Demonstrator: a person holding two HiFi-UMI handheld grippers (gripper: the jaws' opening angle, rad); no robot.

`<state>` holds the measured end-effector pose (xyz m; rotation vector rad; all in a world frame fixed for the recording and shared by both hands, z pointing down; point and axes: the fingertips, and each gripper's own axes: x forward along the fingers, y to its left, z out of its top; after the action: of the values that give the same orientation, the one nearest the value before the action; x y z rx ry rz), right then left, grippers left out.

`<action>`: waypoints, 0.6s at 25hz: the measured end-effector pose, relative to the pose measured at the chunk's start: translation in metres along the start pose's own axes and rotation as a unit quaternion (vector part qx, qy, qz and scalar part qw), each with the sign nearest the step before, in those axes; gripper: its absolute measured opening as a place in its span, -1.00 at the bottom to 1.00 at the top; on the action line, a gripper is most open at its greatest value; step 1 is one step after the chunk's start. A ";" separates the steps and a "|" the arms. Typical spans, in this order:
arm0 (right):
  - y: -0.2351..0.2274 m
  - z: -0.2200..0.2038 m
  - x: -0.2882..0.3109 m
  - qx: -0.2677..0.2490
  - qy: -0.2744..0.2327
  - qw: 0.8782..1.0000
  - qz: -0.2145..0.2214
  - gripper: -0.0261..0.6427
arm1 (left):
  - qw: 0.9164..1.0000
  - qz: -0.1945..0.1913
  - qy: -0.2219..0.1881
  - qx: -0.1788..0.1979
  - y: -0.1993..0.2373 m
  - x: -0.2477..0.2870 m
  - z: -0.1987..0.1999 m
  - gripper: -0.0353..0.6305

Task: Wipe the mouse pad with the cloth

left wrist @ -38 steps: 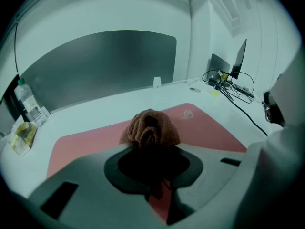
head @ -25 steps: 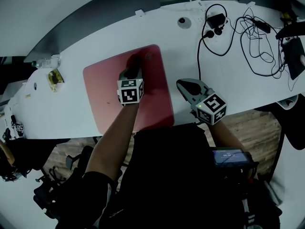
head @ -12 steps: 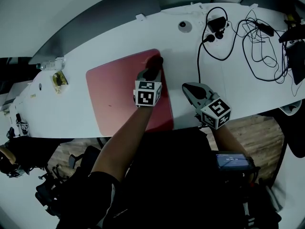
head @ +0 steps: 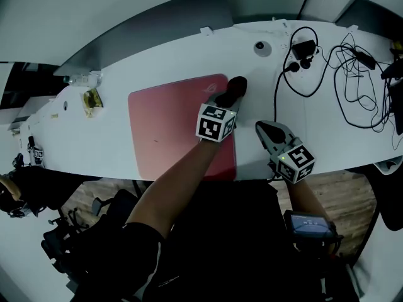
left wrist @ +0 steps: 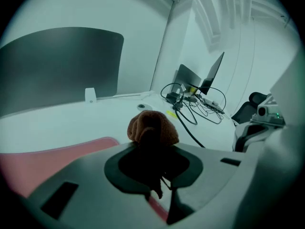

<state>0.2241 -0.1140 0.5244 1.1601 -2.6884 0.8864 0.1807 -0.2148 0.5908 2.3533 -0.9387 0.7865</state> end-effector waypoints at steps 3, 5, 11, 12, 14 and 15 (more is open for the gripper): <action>-0.003 -0.002 -0.003 0.003 -0.002 1.000 -0.005 -0.85 | 1.000 0.001 -0.010 -0.011 0.008 0.011 0.013 -0.64; -0.004 -0.005 -0.004 0.007 -0.002 1.000 -0.010 -0.85 | 0.999 0.015 -0.009 -0.029 0.022 0.015 0.012 -0.64; -0.005 -0.011 -0.006 0.011 0.005 1.000 -0.026 -0.85 | 0.997 0.059 0.006 -0.051 0.067 0.010 0.003 -0.64; -0.004 -0.010 -0.004 0.010 0.005 1.000 -0.028 -0.85 | 0.996 0.062 0.008 -0.058 0.073 0.008 0.001 -0.64; 0.001 -0.009 0.001 0.009 0.006 0.999 -0.030 -0.85 | 0.996 0.066 0.009 -0.067 0.084 0.002 -0.002 -0.64; 0.005 -0.008 0.004 0.008 0.007 0.999 -0.030 -0.85 | 0.995 0.067 0.009 -0.069 0.088 -0.002 -0.004 -0.64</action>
<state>0.2169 -0.1096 0.5302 1.2268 -2.6260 0.9038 0.1144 -0.2685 0.6117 2.1796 -1.1161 0.7680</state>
